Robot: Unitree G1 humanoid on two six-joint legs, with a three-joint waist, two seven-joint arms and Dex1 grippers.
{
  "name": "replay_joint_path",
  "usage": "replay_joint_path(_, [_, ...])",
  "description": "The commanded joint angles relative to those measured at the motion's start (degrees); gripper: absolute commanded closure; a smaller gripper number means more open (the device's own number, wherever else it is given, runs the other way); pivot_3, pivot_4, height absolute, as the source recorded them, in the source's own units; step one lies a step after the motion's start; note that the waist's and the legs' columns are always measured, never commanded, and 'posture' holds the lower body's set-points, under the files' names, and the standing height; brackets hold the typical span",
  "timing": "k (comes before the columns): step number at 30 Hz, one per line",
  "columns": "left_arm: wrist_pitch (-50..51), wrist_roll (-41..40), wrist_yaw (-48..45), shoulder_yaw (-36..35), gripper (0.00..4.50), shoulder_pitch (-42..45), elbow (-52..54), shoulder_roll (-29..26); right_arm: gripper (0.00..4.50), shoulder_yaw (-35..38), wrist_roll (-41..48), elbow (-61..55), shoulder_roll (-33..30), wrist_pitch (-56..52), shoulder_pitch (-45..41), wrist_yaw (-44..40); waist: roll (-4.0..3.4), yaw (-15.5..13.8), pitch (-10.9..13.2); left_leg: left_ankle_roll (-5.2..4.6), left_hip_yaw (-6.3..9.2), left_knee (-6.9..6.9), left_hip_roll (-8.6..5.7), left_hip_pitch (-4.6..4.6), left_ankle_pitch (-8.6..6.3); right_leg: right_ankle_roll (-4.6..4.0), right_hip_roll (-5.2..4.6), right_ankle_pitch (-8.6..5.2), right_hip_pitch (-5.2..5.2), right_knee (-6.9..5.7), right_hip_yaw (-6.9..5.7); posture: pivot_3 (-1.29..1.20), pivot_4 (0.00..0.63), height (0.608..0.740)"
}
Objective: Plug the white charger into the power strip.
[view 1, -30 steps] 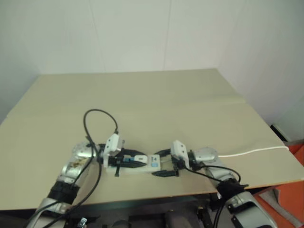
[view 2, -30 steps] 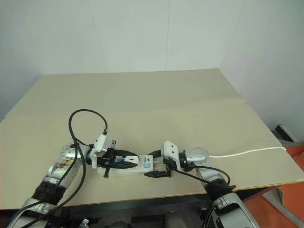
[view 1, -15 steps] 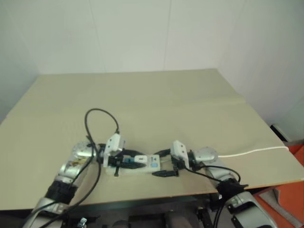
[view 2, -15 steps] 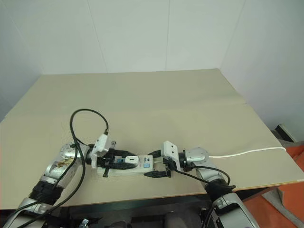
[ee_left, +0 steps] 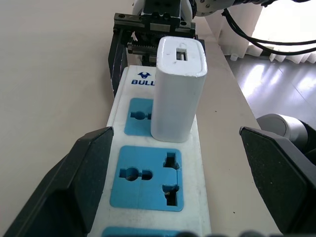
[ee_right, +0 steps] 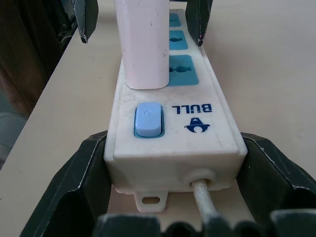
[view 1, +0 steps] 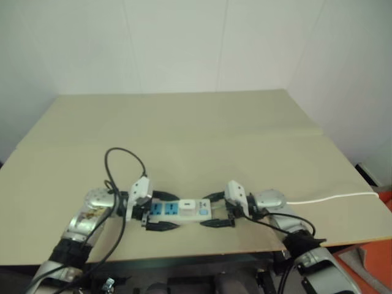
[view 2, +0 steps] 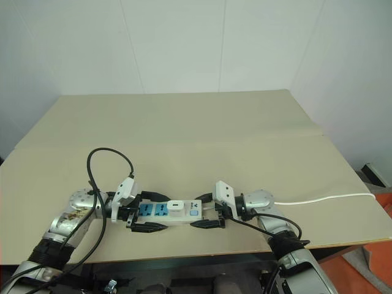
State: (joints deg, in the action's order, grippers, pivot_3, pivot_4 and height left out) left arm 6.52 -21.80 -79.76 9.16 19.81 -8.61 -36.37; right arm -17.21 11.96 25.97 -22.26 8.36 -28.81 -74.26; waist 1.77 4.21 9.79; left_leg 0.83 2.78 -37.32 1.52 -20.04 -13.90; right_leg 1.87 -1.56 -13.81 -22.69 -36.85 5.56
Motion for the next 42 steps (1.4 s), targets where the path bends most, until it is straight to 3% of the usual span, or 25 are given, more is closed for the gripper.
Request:
replay_joint_path(1, [2.83,-1.54,-1.64,-1.30,0.03,-0.31,3.89,-2.47,1.08,-0.39,-2.41,2.05,-0.42,0.14,0.44,0.26,0.02,0.03,0.01,0.00,0.00,0.00,0.01,-0.03,0.00,0.01,0.01,0.01,-0.03,0.00,0.00,0.00,0.150,0.740])
replay_joint_path(3, [4.66,-2.28,-2.26,-1.91,0.03,-0.05,5.95,-4.12,1.08,-0.19,-2.17,2.15,-0.36,0.58,0.36,0.01,0.05,0.03,0.03,0.00,-0.01,0.00,0.08,-0.21,0.00,0.11,0.09,0.10,-0.27,-0.01,0.01,0.00,0.150,0.740])
replay_joint_path(5, [5.88,-3.48,-2.60,-2.97,0.00,0.13,7.27,-5.18,0.32,0.01,-1.73,2.02,-0.44,0.25,0.24,-0.50,0.05,-0.08,0.05,0.00,-0.01,0.01,0.12,-0.29,0.00,0.20,0.15,0.18,-0.38,-0.02,0.00,0.00,0.150,0.740])
replay_joint_path(7, [7.24,-4.74,-3.75,-5.20,0.00,0.16,8.41,-7.90,0.04,0.63,-1.29,0.31,-1.28,-0.13,0.47,-0.75,0.08,-0.13,0.09,0.00,0.00,0.01,0.16,-0.39,0.00,0.18,0.16,0.17,-0.48,-0.02,-0.02,0.00,0.150,0.740])
replay_joint_path(13, [7.18,-5.86,-5.85,-9.39,0.00,-2.08,9.28,-13.56,0.04,6.15,1.97,-7.75,-6.55,-1.71,4.01,1.21,0.07,-0.74,0.41,0.00,0.01,0.01,0.16,-0.70,0.00,0.16,0.13,0.17,-0.70,0.07,-0.09,0.00,0.150,0.740])
replay_joint_path(18, [6.74,-6.35,-5.98,-13.44,0.00,-3.21,9.16,-16.80,0.04,13.43,6.91,-18.29,-13.89,-5.63,9.56,1.59,0.03,-1.58,0.83,0.01,0.03,-0.39,0.14,-1.93,0.00,0.13,0.09,0.27,-1.79,-0.07,-0.15,0.00,0.150,0.740])
replay_joint_path(28, [6.96,-7.92,-7.79,-24.61,0.00,-12.53,10.89,-23.97,0.04,29.23,14.80,-29.24,-26.71,-11.94,21.93,1.59,-0.15,-1.43,1.20,0.02,-0.04,-0.41,0.20,-1.97,-0.01,0.13,0.14,0.27,-1.82,-0.03,-0.14,0.00,0.150,0.740])
replay_joint_path(35, [8.84,-9.86,-7.00,-30.58,0.00,-19.02,15.17,-25.16,0.04,33.73,16.40,-31.87,-29.40,-13.64,25.43,2.14,-0.15,-1.51,1.26,0.02,-0.08,-0.45,0.23,-1.93,-0.01,0.14,0.15,0.28,-1.79,-0.04,-0.13,0.00,0.150,0.740])
replay_joint_path(42, [9.77,-10.45,-5.66,-29.97,0.00,-19.61,17.20,-24.38,0.04,33.60,15.97,-33.27,-28.86,-14.64,25.96,3.17,-0.15,-1.56,1.27,0.02,-0.11,-0.45,0.22,-1.95,-0.01,0.14,0.15,0.29,-1.79,-0.04,-0.12,0.00,0.150,0.740])
